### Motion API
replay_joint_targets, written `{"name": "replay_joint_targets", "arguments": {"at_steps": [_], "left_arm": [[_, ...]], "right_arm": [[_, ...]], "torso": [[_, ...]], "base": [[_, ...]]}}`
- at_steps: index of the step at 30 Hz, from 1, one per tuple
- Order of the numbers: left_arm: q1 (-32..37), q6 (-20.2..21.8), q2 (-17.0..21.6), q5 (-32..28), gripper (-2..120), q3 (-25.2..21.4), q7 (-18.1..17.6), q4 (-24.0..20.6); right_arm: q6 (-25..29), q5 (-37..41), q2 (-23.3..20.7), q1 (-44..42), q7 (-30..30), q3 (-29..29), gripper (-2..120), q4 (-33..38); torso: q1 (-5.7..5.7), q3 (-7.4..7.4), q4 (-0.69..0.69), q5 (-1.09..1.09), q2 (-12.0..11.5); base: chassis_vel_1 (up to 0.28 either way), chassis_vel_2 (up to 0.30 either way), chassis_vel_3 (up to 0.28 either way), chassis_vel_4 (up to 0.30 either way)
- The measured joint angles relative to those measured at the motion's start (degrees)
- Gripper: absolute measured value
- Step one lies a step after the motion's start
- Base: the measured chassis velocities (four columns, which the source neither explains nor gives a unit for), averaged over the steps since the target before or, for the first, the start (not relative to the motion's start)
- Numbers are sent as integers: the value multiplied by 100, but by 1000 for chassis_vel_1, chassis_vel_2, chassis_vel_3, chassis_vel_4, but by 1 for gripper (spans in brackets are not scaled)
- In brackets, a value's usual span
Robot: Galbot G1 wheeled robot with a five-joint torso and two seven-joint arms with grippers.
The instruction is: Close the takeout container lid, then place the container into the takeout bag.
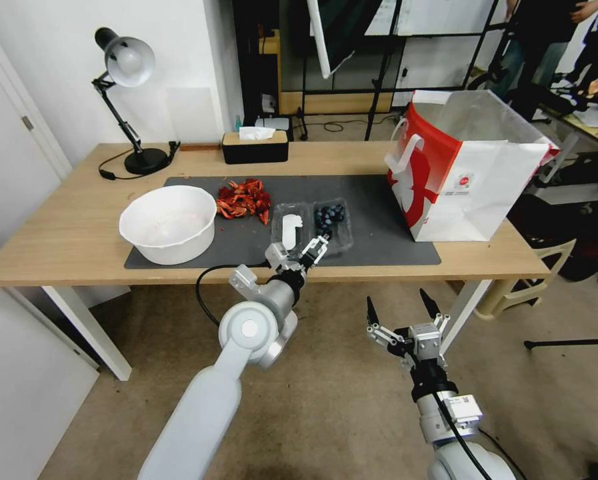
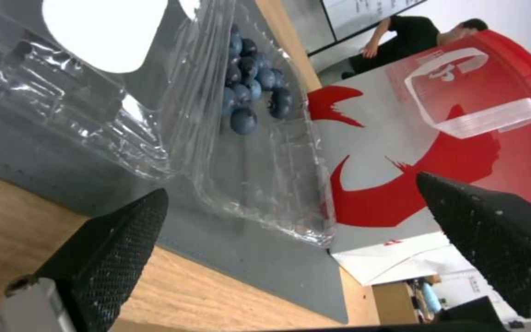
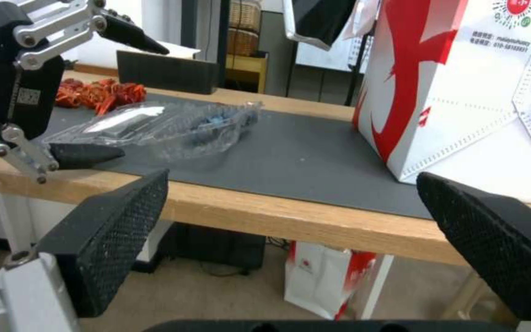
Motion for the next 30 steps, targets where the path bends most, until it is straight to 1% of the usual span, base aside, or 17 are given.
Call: {"name": "replay_joint_targets", "arguments": {"at_steps": [13, 30], "left_arm": [[19, -249, -21, 104, 100, 46, 154, 10], [140, -211, -24, 127, 100, 23, 192, -83]], "right_arm": [[42, -15, 30, -25, 0, -18, 100, -30], [46, -20, 22, -25, -2, -32, 100, -32]], "torso": [[0, 0, 0, 0, 0], [0, 0, 0, 0, 0]], "base": [[0, 0, 0, 0], [0, 0, 0, 0]]}}
